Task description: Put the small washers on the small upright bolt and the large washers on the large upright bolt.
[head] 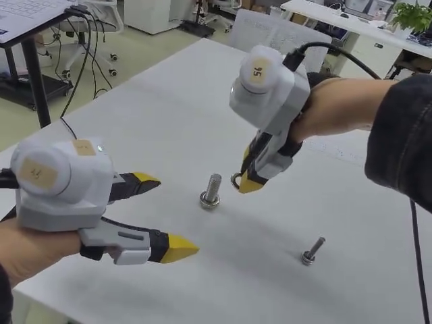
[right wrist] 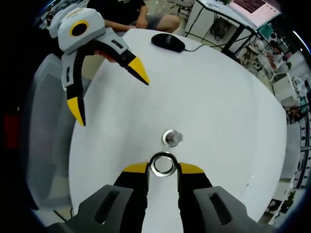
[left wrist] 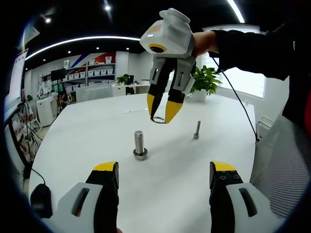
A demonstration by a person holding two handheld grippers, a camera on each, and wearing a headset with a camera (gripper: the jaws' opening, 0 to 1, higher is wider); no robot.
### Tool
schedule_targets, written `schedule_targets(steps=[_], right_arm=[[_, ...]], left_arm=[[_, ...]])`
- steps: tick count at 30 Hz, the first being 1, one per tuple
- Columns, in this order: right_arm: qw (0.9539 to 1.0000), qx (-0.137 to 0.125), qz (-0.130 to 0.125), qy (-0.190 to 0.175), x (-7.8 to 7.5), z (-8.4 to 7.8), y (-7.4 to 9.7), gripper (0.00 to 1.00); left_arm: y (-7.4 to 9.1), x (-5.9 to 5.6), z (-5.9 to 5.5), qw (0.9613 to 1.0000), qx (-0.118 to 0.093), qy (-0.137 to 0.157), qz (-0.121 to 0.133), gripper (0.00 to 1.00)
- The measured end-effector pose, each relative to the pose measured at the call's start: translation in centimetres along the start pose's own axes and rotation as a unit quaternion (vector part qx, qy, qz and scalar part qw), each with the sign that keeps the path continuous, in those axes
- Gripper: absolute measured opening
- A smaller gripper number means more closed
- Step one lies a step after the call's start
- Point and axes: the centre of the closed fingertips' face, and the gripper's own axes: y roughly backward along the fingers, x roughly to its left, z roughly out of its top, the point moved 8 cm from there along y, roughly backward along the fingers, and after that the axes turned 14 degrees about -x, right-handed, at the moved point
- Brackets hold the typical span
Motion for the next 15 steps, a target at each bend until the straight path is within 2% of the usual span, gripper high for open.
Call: schedule_targets(steps=[12, 15], right_arm=[[0.9998, -0.006, 0.004, 0.016, -1.5, 1.5, -0.4, 0.23], [0.9999, -0.010, 0.002, 0.013, -2.2, 1.6, -0.6, 0.23]], left_arm=[[0.1, 0.4, -0.3, 1.0000, 0.001, 0.006, 0.005, 0.76], [0.1, 0.6, -0.4, 0.9999, 0.003, 0.008, 0.006, 0.76]])
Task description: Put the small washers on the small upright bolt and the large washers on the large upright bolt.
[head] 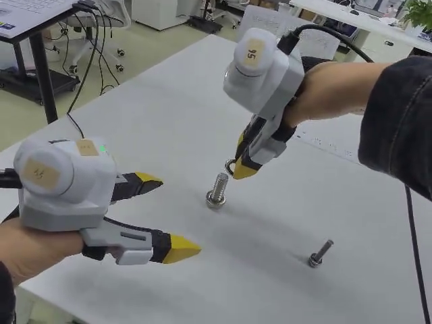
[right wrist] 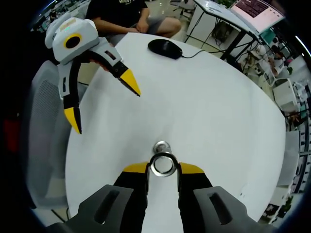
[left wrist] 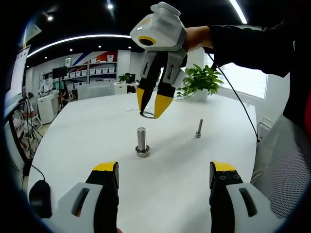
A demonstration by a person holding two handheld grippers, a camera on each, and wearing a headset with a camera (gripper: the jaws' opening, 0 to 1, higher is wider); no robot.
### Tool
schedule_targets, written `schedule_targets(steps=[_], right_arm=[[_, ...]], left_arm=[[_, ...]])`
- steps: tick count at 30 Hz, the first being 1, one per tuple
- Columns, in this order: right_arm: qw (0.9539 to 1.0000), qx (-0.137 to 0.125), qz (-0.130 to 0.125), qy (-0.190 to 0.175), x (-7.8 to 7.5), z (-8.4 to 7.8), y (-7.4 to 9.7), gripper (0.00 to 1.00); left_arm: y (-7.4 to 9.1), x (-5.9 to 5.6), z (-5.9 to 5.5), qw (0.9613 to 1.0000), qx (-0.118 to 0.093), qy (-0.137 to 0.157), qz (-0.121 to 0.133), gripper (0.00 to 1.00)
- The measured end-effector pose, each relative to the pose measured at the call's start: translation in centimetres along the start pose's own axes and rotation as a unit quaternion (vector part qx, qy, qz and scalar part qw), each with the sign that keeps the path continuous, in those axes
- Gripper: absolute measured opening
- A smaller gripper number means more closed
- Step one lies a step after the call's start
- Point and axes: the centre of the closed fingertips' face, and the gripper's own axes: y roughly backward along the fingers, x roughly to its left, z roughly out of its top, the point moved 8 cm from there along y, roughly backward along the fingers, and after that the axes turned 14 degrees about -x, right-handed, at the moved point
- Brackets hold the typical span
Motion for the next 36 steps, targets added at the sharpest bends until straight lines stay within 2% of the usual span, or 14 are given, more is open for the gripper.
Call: schedule_targets(steps=[5, 21, 36], right_arm=[[1.0000, -0.002, 0.002, -0.002, -0.6, 0.0, -0.4, 0.23], [0.9999, -0.001, 0.013, -0.006, -0.6, 0.5, -2.2, 0.23], [0.9997, 0.004, 0.018, -0.015, -0.7, -0.3, -3.2, 0.23]], left_arm=[[-0.1, 0.2, 0.0, 1.0000, 0.001, 0.001, 0.000, 0.76], [0.1, 0.5, -0.4, 1.0000, 0.002, 0.007, 0.002, 0.76], [0.2, 0.8, -0.8, 0.9999, 0.004, 0.010, 0.005, 0.76]])
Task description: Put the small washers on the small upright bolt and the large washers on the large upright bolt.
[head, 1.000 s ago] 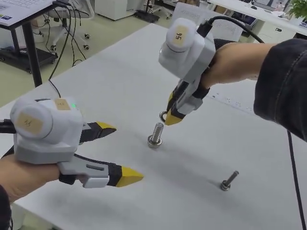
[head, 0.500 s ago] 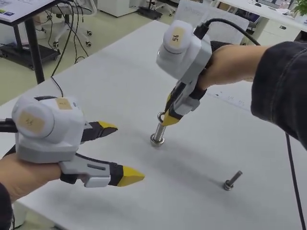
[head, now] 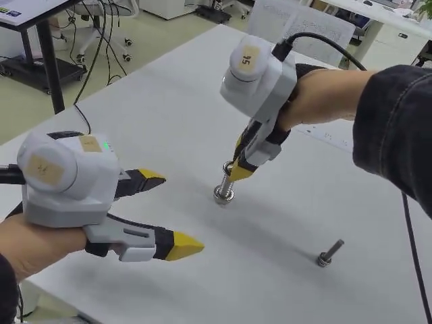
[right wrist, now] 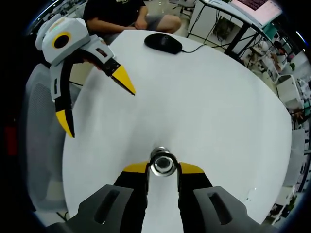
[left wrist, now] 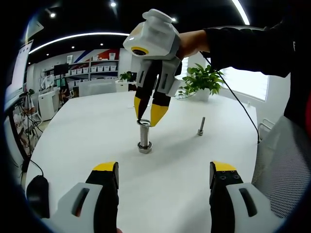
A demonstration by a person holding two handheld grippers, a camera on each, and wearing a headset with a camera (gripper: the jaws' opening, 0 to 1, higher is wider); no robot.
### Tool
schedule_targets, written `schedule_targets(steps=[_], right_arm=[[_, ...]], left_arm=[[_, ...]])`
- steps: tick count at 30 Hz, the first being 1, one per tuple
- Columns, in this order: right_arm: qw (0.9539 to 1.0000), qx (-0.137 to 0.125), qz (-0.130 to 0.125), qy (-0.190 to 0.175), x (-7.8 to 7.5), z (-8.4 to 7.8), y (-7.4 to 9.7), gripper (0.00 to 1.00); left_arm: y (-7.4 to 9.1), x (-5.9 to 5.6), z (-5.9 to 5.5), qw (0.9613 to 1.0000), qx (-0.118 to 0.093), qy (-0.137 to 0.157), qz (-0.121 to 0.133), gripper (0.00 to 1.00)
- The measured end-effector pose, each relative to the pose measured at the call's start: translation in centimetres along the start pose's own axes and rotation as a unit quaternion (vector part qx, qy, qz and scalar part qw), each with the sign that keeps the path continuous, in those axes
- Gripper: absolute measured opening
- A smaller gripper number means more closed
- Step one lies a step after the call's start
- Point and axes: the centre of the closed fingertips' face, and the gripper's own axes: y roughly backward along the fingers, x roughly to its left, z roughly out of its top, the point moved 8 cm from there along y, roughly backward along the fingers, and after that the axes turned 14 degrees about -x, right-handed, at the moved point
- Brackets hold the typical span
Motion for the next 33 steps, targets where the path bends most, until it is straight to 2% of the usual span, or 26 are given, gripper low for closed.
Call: schedule_targets(steps=[33], right_arm=[[1.0000, 0.005, -0.001, -0.007, 0.5, -0.5, -2.0, 0.23]], left_arm=[[-0.1, 0.1, -0.2, 1.0000, 0.002, 0.003, 0.001, 0.76]])
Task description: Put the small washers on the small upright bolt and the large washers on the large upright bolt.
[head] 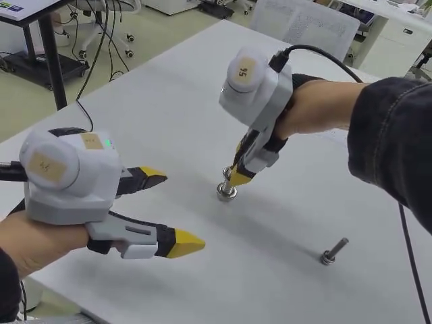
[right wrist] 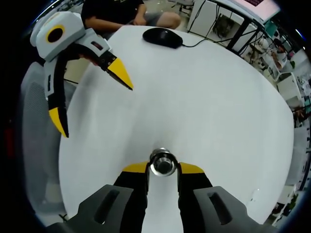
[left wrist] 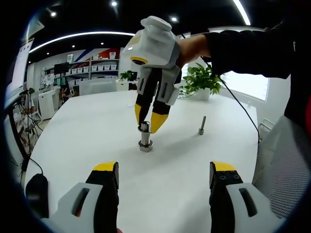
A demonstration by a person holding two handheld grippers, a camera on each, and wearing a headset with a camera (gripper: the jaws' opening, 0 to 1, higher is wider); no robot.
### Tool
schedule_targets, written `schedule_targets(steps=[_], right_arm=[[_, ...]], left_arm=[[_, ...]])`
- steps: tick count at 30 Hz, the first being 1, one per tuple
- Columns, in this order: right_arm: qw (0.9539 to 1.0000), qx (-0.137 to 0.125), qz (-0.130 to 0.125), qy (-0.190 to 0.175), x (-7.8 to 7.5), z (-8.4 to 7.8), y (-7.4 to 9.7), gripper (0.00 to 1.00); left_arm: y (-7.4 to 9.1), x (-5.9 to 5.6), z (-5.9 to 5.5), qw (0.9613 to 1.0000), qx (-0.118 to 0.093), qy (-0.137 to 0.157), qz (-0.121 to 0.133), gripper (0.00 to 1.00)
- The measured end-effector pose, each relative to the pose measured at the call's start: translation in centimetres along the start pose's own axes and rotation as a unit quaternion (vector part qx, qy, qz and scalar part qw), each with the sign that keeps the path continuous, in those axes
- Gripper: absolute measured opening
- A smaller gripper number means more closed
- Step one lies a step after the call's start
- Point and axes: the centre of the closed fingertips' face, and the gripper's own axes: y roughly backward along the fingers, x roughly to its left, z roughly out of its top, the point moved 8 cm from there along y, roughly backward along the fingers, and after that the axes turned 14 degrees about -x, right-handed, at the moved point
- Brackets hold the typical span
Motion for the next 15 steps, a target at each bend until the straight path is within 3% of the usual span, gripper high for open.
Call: schedule_targets(steps=[15], right_arm=[[1.0000, 0.003, 0.000, -0.005, 0.2, -0.5, -1.2, 0.23]], left_arm=[[0.0, 0.0, 0.0, 1.0000, 0.003, 0.000, -0.001, 0.76]])
